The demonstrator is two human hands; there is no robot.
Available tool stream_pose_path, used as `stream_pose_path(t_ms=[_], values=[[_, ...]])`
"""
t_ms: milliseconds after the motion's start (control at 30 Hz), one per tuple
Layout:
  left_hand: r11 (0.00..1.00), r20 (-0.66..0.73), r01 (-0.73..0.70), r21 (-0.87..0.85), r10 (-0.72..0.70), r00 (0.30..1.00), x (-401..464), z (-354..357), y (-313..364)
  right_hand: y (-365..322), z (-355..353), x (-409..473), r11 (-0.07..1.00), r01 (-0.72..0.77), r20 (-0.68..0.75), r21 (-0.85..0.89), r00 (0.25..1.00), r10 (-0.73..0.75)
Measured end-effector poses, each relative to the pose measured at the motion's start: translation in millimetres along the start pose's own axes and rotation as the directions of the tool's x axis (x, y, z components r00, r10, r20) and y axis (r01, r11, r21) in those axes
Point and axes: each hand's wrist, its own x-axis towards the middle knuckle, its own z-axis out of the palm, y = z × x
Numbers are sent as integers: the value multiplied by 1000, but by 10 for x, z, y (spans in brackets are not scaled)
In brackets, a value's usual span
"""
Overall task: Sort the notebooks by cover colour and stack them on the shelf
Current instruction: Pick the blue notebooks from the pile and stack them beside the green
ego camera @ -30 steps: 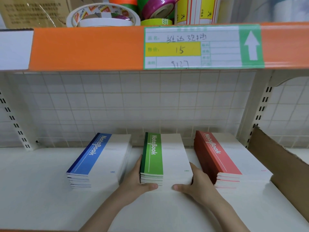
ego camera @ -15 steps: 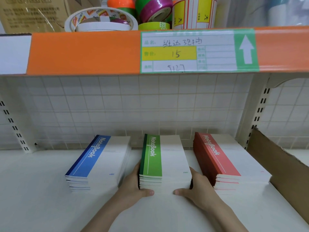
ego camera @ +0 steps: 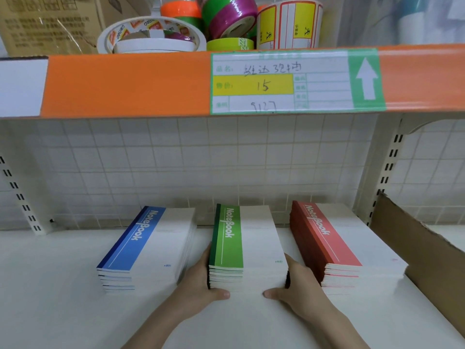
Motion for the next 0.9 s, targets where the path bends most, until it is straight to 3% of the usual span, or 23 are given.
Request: stream_pose_path(t_ms=[267,433,500,667,800,900], values=[[999,34,-20,-38,21,999,26,-57,-7,-79,-37,-26,991,-50,43,123,998,45],[955,-4,38,-296,-41,999,50,-93,185,-255,-74,-51,939,-141,-38,314,986,161],[946,-29,27,-322,-38,999,72,-103,269,-321,-96,-24,934,-150,-74,323,980,183],[992,-173,8,-125,-30,984,53,-123,525,-491,-192,-34,988,-122,-164,96,977,137],[998,-123,17,-61,-24,992,9,-100,717,-578,-324,-75,994,-107,-195,-24,976,100],[997,-117,30,78,-20,993,33,-62,854,-589,-465,-94,994,-98,-193,-46,977,87]])
